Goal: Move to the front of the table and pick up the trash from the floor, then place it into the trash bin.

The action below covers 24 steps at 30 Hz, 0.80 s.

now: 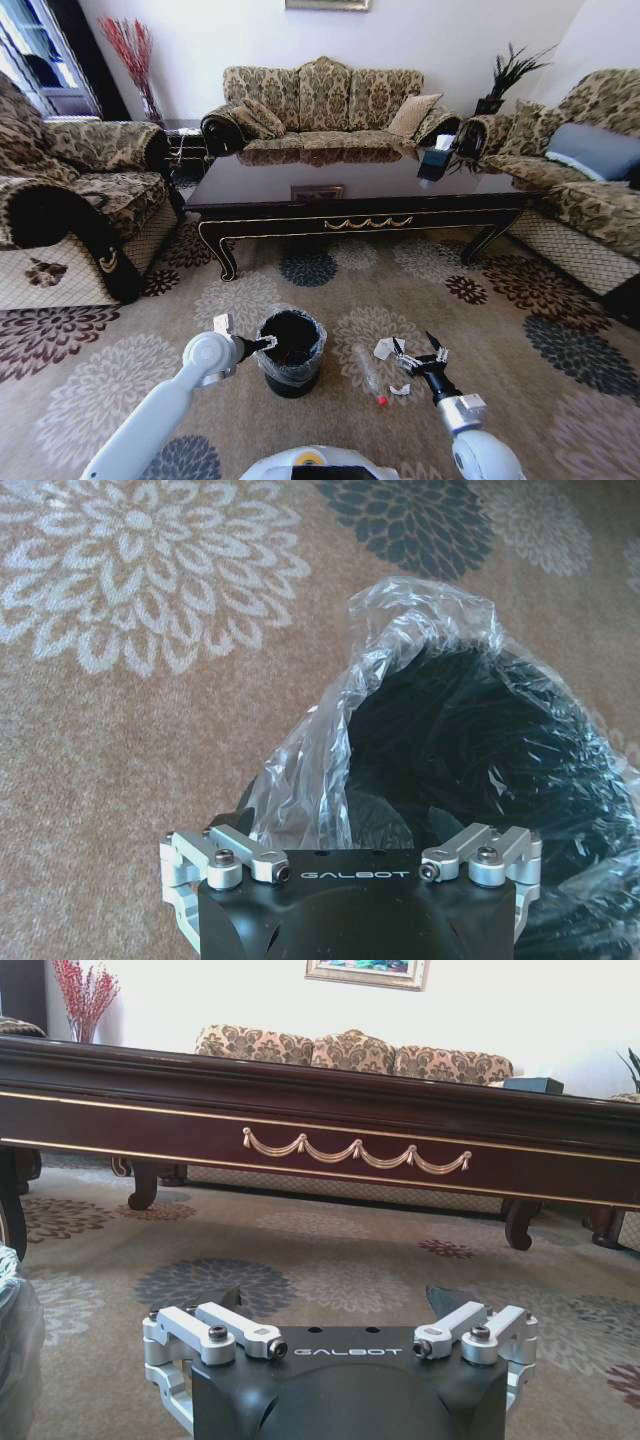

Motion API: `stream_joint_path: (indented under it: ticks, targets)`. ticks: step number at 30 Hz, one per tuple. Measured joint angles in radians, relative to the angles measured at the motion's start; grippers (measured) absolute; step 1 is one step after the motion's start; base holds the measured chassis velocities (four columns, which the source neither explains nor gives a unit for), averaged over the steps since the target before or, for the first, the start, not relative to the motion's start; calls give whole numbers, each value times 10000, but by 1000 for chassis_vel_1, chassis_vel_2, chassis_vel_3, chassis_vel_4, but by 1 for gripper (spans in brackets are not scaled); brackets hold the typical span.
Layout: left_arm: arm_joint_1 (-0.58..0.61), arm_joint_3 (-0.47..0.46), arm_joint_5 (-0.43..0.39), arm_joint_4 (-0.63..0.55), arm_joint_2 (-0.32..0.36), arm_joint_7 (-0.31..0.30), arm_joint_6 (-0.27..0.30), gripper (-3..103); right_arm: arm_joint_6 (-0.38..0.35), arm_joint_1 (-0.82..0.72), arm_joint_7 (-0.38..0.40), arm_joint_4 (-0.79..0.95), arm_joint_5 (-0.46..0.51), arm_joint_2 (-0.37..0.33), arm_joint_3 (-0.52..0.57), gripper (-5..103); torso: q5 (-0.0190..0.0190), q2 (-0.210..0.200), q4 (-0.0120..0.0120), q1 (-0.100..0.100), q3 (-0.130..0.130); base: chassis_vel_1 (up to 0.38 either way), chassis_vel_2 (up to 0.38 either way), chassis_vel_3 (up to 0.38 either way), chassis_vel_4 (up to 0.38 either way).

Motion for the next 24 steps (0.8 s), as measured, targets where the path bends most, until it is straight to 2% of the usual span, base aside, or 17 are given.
stream_joint_path:
  ticks: [2, 4, 5, 7, 10, 14, 16, 20, 22, 24]
  targets:
    - [-35, 23, 40, 52, -31, 2, -1, 99, 0, 2, 1, 0, 0, 2, -4, 100, 0, 0, 1, 0, 0, 0, 0, 0, 0]
    - [-97, 54, 108, 130, -76, 8, -2, 90, 0, 1, 4, 0, -1, 7, -12, 100, 0, 0, 0, 0, 0, 0, 0, 0, 0]
    - [-97, 54, 108, 130, -76, 8, -2, 90, 0, 1, 4, 0, -1, 7, -12, 100, 0, 0, 0, 0, 0, 0, 0, 0, 0]
    - [-113, 59, 120, 169, -89, 15, -3, 80, 0, 0, 6, -5, -3, 7, -16, 100, 0, 0, 0, 0, 0, 0, 0, 0, 0]
    - [-107, 61, 120, 189, -89, 29, -3, 74, 0, 5, 9, -13, -3, -2, -17, 100, 0, 0, 0, 0, 0, 0, 0, 0, 0]
    - [-30, 66, 139, 205, -86, 43, -5, 52, 0, 17, 16, -15, 1, -13, -22, 100, 2, 0, 2, 0, -1, 0, 0, 0, 0]
    - [-29, 66, 140, 216, -87, 43, -6, 52, 0, 17, 17, -14, 2, -12, -22, 100, 2, 0, 2, 0, -1, 0, 0, 0, 0]
    - [-29, 100, 231, 466, -161, 42, -12, 30, 0, 4, 20, -10, 27, 5, -17, 100, 1, 0, 2, 0, -1, 0, 0, 0, 0]
    - [-29, 100, 237, 481, -169, 42, -17, 30, 0, 3, 20, -10, 29, 5, -14, 100, 1, 0, 2, 0, -1, 0, 0, 0, 0]
    - [-3, 76, 284, 520, -197, 49, -33, 20, 6, -14, 21, -7, 32, 5, 2, 100, 1, 0, -1, 0, -1, 0, 0, 0, 0]
